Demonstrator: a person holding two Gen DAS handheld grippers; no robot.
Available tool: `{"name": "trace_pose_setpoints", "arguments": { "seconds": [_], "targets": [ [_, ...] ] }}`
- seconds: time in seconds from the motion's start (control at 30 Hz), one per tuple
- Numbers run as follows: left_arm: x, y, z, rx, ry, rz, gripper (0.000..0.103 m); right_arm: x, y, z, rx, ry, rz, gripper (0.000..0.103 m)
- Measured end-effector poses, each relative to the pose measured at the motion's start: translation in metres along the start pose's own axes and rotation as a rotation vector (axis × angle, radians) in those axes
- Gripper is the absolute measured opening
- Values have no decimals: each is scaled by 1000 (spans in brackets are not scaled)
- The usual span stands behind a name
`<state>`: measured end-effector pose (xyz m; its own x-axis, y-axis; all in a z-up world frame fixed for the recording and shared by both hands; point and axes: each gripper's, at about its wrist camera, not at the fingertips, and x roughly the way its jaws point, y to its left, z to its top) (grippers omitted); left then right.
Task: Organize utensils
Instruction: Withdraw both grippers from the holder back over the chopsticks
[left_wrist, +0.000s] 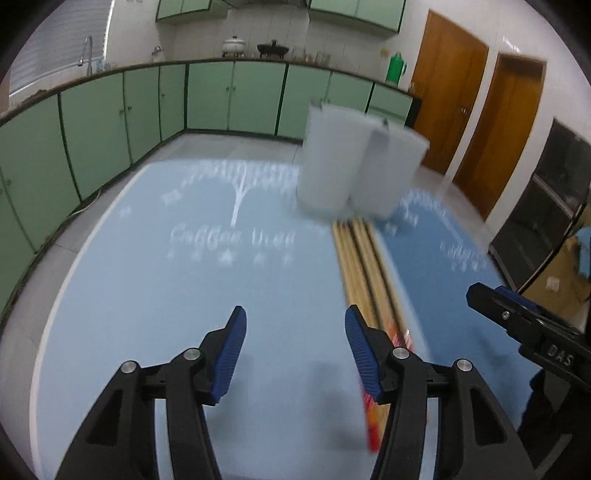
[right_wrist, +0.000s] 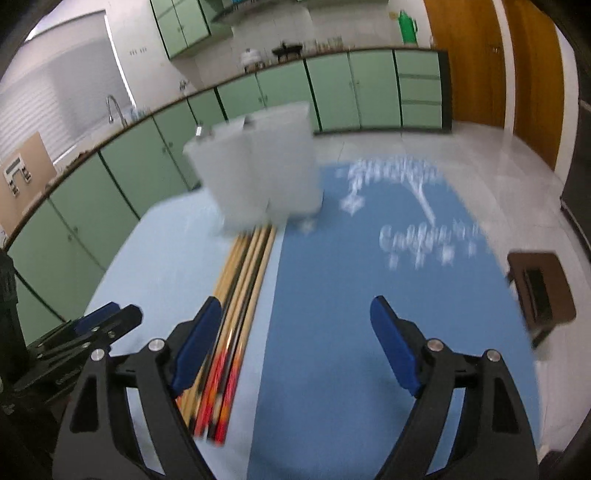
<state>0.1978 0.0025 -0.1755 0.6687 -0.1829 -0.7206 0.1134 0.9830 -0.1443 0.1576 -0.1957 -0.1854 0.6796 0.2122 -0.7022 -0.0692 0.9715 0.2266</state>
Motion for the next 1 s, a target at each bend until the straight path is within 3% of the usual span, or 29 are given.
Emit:
{"name": "trace_pose_setpoints", "arguments": {
  "seconds": [0.17,0.43,0.53,0.9,1.0],
  "targets": [
    [1,2,-22,6,64,9,55,-7,13,-27,-22,48,0,80],
    [-7,8,-50,15,94,26,69,-6,26,-60,-77,109,-31,83],
    [-10,11,-54,16,92,35,75,-5,32,-62,-104,107,-62,83],
    [-18,25,-60,1,82,56,76,0,28,-61,-137,108,-204,83],
    [-17,24,-61,4,76,61,76,-4,19,-61,-96,95,-184,79]
  ]
}}
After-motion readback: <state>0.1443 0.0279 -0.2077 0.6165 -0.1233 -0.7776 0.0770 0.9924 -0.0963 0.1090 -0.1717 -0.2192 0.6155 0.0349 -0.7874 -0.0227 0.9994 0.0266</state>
